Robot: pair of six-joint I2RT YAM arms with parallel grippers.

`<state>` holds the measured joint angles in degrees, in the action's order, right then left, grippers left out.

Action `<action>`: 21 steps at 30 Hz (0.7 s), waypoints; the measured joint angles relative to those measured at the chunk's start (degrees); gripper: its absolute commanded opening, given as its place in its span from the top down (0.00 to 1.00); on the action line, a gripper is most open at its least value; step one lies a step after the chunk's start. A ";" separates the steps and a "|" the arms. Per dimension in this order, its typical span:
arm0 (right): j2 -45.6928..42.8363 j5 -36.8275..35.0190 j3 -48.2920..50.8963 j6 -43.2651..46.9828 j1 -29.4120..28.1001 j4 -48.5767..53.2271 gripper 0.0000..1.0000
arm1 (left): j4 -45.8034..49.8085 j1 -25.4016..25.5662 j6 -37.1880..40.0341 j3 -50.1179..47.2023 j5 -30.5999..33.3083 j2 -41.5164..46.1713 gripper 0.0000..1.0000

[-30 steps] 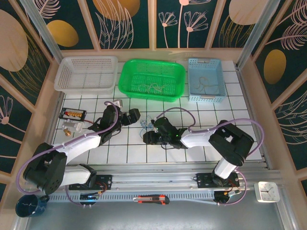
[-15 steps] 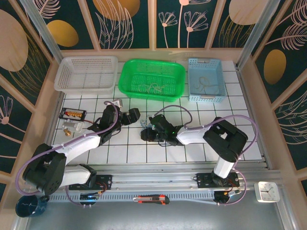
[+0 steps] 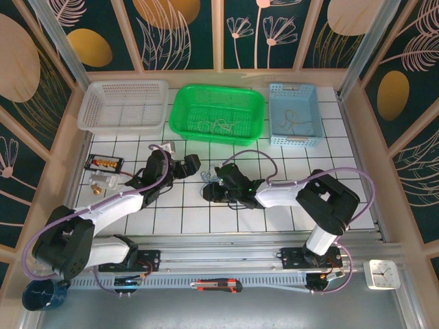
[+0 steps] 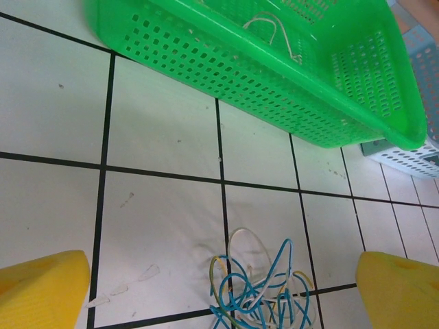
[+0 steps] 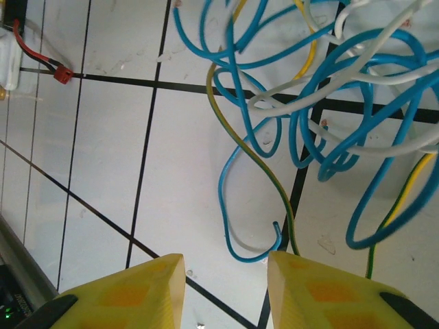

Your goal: Untangle the cables

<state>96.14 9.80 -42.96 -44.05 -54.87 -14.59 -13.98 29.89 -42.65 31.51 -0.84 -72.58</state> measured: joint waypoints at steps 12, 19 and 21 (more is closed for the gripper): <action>0.59 0.09 0.00 -0.04 -0.09 0.26 0.63 | -0.81 0.00 0.00 0.00 -0.11 0.00 0.01; 2.34 0.07 -0.04 -0.04 -0.09 0.26 0.63 | -0.85 0.00 0.00 0.00 -0.13 0.00 0.01; 2.84 0.07 -0.09 -0.02 -0.09 0.26 0.63 | -0.85 0.00 0.00 0.00 -0.13 0.00 0.01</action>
<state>98.98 9.87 -43.05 -44.07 -54.96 -14.33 -14.83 29.89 -42.65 31.51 -0.97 -72.58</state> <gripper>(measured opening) 0.368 0.988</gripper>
